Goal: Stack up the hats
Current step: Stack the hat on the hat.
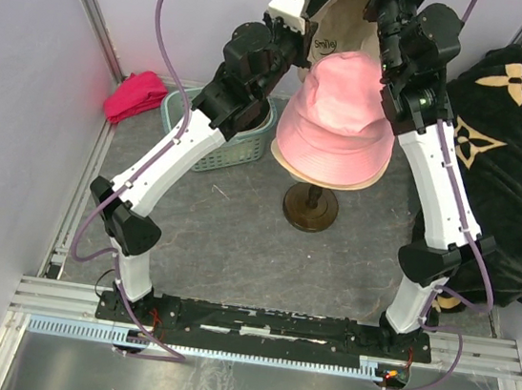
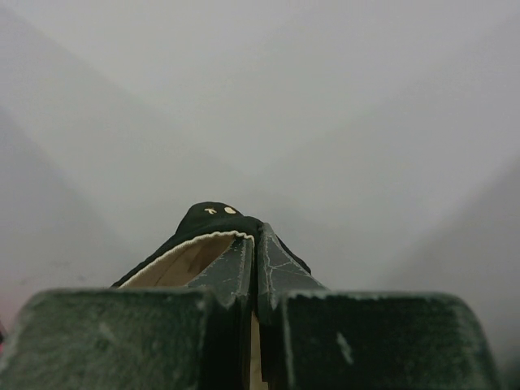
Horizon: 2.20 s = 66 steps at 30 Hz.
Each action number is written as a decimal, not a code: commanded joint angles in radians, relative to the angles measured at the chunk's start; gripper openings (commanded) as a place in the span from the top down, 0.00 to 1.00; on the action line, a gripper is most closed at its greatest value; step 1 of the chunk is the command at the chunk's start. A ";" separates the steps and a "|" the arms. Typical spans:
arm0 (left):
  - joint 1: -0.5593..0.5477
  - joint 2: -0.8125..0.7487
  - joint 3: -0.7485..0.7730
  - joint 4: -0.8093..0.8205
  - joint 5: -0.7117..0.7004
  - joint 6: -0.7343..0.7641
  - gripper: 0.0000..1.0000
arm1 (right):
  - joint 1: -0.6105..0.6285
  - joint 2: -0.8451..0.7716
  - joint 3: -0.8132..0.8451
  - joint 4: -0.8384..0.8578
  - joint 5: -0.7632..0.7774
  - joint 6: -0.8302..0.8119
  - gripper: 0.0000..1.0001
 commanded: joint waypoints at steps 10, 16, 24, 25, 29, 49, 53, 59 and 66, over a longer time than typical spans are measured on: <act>-0.019 -0.064 -0.080 0.183 -0.106 0.095 0.97 | 0.003 -0.107 -0.049 0.097 0.016 -0.060 0.98; -0.034 -0.129 -0.186 0.295 -0.113 0.125 0.97 | 0.003 -0.174 -0.145 0.143 0.020 -0.080 0.98; -0.053 -0.164 -0.223 0.361 -0.123 0.149 0.97 | 0.002 -0.229 -0.213 0.174 0.026 -0.090 0.98; -0.055 -0.169 -0.231 0.371 -0.123 0.150 0.97 | 0.003 -0.237 -0.224 0.177 0.027 -0.091 0.98; -0.066 -0.186 -0.257 0.407 -0.124 0.157 0.97 | 0.002 -0.283 -0.301 0.213 0.028 -0.095 0.98; -0.105 -0.266 -0.405 0.614 -0.171 0.230 0.97 | 0.004 -0.475 -0.620 0.387 0.052 -0.088 0.98; -0.109 -0.277 -0.414 0.630 -0.171 0.226 0.97 | 0.004 -0.505 -0.659 0.409 0.057 -0.087 0.98; -0.125 -0.295 -0.429 0.652 -0.168 0.224 0.97 | 0.007 -0.558 -0.724 0.442 0.071 -0.082 0.98; -0.158 -0.317 -0.439 0.660 -0.162 0.237 0.97 | 0.009 -0.635 -0.813 0.474 0.079 -0.070 0.98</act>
